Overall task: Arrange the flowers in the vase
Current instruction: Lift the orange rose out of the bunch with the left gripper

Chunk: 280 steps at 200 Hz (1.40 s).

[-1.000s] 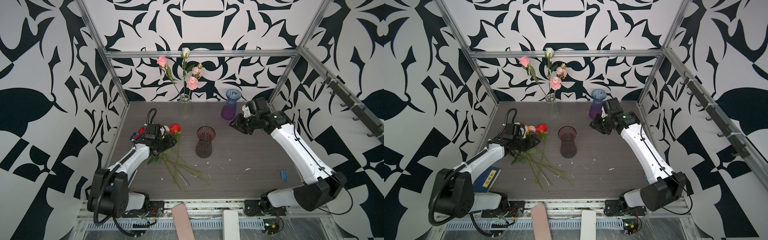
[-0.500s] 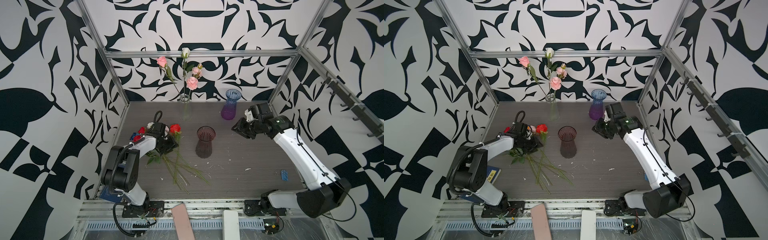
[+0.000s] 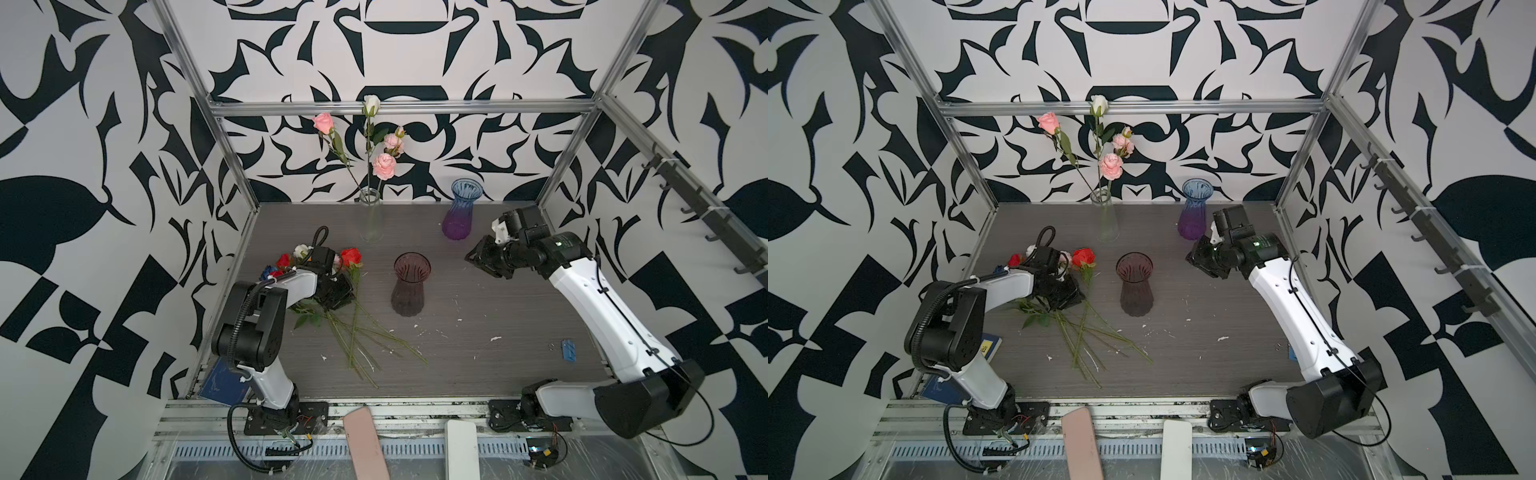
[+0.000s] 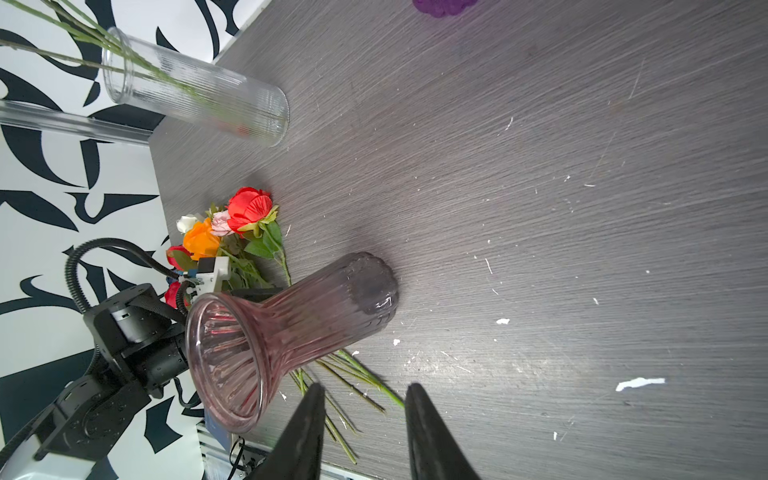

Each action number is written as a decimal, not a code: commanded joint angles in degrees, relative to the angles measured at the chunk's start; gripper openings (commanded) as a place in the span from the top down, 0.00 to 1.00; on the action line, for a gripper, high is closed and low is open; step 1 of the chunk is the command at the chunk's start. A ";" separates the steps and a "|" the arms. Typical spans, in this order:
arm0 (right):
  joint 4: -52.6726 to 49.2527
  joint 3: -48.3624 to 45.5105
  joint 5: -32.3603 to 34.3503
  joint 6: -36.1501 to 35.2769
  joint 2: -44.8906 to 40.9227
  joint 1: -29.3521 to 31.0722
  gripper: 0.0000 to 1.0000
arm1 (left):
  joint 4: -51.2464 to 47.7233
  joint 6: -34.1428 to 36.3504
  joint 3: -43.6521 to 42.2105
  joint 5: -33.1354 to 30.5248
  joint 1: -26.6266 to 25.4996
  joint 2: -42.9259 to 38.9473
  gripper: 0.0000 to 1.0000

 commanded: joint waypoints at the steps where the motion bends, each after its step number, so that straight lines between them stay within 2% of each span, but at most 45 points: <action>1: -0.44 -0.21 -0.23 -0.81 -1.78 -0.33 0.64 | 0.59 -1.24 0.62 -0.20 -0.13 -1.23 0.81; 83: 0.30 -1.27 -1.32 -0.59 -2.47 -0.32 0.64 | 3.42 -6.84 2.36 0.12 -0.13 -15.14 0.98; 124: 1.43 -1.86 -2.40 0.02 -2.27 -0.32 0.64 | 0.12 -5.43 7.06 -3.52 -0.13 -22.53 0.98; 162: 2.28 -2.42 -2.94 0.79 -2.40 -0.32 0.64 | -3.32 -3.55 15.28 -4.81 -0.22 -27.48 0.99; 221: 1.67 -2.78 -3.43 1.08 -3.10 -0.32 0.65 | 8.05 -6.50 17.64 -3.32 -0.22 -33.25 0.99; 250: 1.06 -2.72 -4.00 0.25 -3.52 -0.32 0.65 | 8.55 -6.53 19.83 -5.25 -0.24 -34.51 0.99; 280: 0.92 -2.21 -4.52 -0.41 -3.07 -0.32 0.65 | 6.39 -2.77 23.35 -6.77 -0.29 -34.74 1.00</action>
